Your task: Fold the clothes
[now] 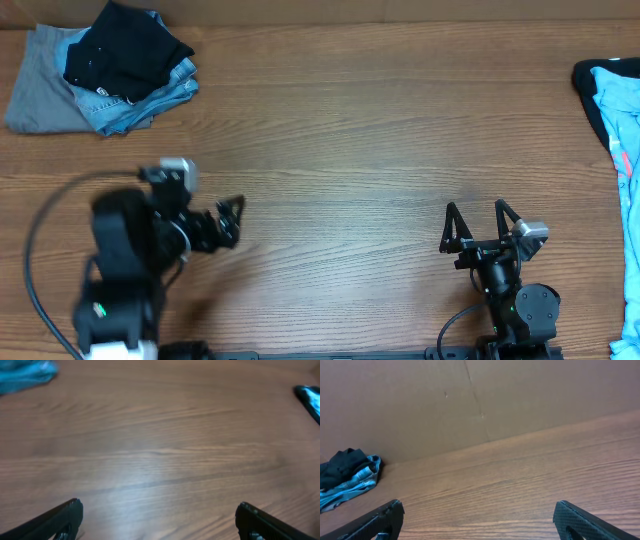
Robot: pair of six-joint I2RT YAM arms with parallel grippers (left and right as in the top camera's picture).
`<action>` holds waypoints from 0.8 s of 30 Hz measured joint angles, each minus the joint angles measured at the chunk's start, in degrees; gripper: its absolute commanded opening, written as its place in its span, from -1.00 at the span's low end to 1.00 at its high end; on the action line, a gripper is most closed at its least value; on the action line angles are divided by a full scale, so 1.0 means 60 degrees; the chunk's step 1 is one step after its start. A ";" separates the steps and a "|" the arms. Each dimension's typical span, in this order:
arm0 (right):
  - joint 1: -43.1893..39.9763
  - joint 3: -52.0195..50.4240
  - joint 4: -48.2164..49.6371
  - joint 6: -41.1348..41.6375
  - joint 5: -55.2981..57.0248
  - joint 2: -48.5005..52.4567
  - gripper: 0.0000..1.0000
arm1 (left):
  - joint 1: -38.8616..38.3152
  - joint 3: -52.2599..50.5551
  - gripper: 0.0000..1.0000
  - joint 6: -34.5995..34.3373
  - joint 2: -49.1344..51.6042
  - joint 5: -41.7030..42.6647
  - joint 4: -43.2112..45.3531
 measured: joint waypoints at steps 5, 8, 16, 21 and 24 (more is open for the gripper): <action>0.0000 0.0000 -0.0004 0.0000 0.0000 0.0000 1.00 | -0.0481 -0.2575 1.00 -0.0678 -0.2718 -0.0055 0.1698; 0.0000 0.0000 -0.0011 -0.0004 -0.0004 0.0000 1.00 | -0.0481 -0.3461 1.00 -0.0998 -0.3927 -0.0127 0.2291; 0.0000 0.0000 -0.0004 0.0000 0.0004 0.0000 1.00 | -0.0481 -0.5118 1.00 -0.1526 -0.5289 -0.0710 0.4586; 0.0000 0.0000 -0.0004 -0.0004 0.0004 0.0000 1.00 | -0.0481 -0.6054 1.00 -0.1668 -0.6277 -0.1417 0.5592; 0.0000 0.0000 -0.0004 -0.0007 0.0004 0.0000 1.00 | -0.0481 -0.6524 1.00 -0.1676 -0.6663 -0.1694 0.6084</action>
